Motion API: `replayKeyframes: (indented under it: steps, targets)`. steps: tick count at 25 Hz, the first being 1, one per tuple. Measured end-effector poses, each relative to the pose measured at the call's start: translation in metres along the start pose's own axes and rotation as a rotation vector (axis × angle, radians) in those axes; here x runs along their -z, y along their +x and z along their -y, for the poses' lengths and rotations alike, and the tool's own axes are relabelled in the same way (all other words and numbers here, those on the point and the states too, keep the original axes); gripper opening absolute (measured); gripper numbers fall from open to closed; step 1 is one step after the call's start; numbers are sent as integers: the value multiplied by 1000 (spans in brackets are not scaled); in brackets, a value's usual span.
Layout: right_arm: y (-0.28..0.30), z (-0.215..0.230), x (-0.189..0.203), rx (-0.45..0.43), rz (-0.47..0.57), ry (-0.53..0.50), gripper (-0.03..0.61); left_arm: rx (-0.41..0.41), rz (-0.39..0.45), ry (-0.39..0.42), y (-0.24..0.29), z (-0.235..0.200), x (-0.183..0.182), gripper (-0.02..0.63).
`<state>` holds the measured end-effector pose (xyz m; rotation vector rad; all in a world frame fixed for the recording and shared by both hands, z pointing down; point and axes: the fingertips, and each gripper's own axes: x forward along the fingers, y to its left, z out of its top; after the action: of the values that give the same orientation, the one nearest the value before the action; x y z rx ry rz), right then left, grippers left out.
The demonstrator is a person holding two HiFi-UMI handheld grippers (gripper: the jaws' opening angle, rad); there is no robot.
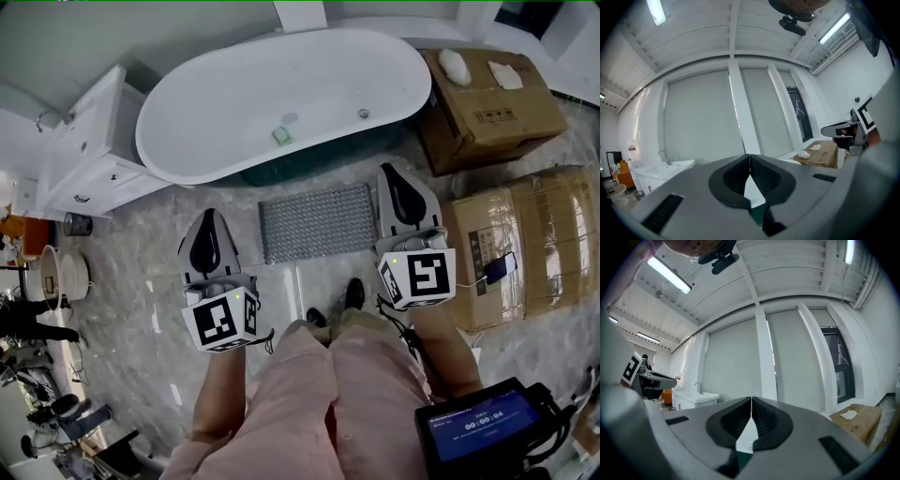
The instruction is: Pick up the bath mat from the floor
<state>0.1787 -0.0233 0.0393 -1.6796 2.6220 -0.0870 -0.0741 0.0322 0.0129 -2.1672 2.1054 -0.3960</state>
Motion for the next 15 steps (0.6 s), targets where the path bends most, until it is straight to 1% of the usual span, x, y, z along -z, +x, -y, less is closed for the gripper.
replayKeyframes:
  steps: [9,15]
  targets:
    - [23,0,2,-62,4,13,18,-64,-21,11,0,-7,0,25]
    - [36,-7,4,-67,5,29,18,-83,-32,17,1,-22,3,25]
